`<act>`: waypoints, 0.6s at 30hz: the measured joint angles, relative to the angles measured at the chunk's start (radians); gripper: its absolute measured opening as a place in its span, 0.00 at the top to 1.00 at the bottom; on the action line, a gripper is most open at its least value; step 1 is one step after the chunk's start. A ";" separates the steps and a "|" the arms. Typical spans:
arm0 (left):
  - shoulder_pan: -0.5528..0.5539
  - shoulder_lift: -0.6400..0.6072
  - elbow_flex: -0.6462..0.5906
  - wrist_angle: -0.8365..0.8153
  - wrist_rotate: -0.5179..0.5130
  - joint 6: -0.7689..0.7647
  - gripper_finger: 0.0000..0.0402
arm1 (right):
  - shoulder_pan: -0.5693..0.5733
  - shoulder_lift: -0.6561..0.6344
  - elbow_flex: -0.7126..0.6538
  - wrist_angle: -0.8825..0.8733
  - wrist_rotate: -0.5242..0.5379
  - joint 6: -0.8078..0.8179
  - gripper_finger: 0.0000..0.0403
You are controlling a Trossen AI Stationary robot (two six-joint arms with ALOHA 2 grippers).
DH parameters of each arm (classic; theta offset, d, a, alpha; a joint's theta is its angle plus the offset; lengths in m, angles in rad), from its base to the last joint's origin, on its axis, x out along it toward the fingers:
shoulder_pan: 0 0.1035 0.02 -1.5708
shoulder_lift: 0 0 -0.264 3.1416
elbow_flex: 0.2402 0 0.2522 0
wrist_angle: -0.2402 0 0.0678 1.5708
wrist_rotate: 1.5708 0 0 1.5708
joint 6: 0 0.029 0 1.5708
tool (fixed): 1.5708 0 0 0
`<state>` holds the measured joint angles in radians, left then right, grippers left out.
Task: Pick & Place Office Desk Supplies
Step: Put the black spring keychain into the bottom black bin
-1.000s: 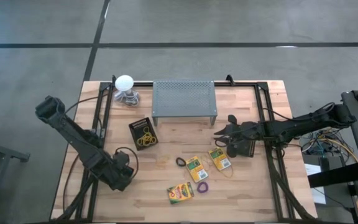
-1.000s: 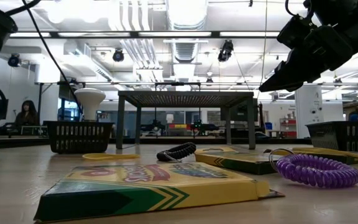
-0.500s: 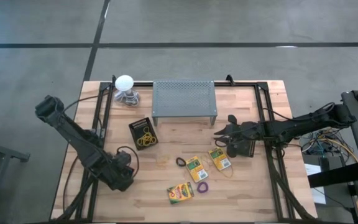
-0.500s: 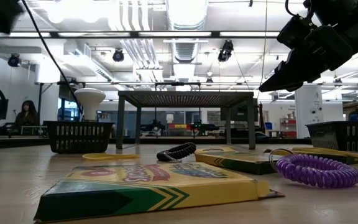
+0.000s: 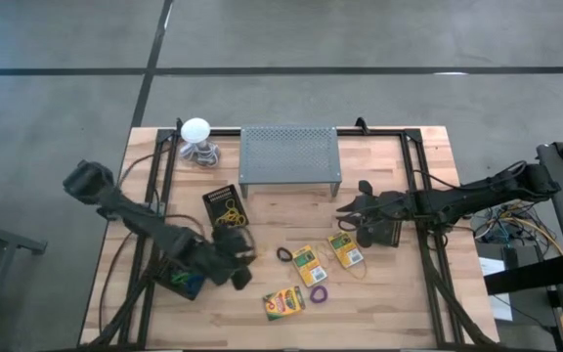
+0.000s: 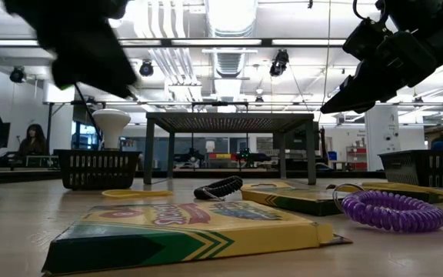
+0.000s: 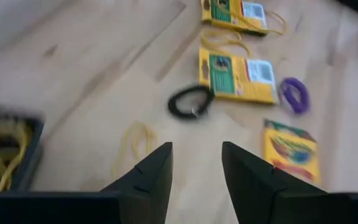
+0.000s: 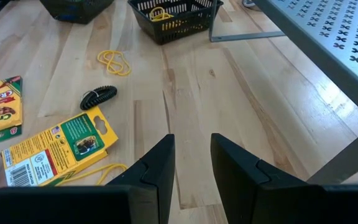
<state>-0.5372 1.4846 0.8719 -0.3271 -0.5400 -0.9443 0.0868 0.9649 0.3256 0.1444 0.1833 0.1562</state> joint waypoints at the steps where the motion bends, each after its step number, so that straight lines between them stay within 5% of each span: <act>1: 0.021 0.025 0.000 0.037 0.000 0.044 0.64 | 0.000 0.000 0.000 0.000 0.000 0.000 0.75; 11: 0.135 0.237 0.026 0.268 0.020 0.184 0.64 | 0.000 0.000 0.000 0.000 0.000 0.000 0.75; 18: 0.137 0.371 0.069 0.416 0.066 0.430 0.64 | 0.000 0.000 0.000 0.000 0.000 0.000 0.75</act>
<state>-0.4004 1.8560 0.9409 0.0890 -0.4744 -0.5145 0.0868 0.9649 0.3256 0.1440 0.1837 0.1562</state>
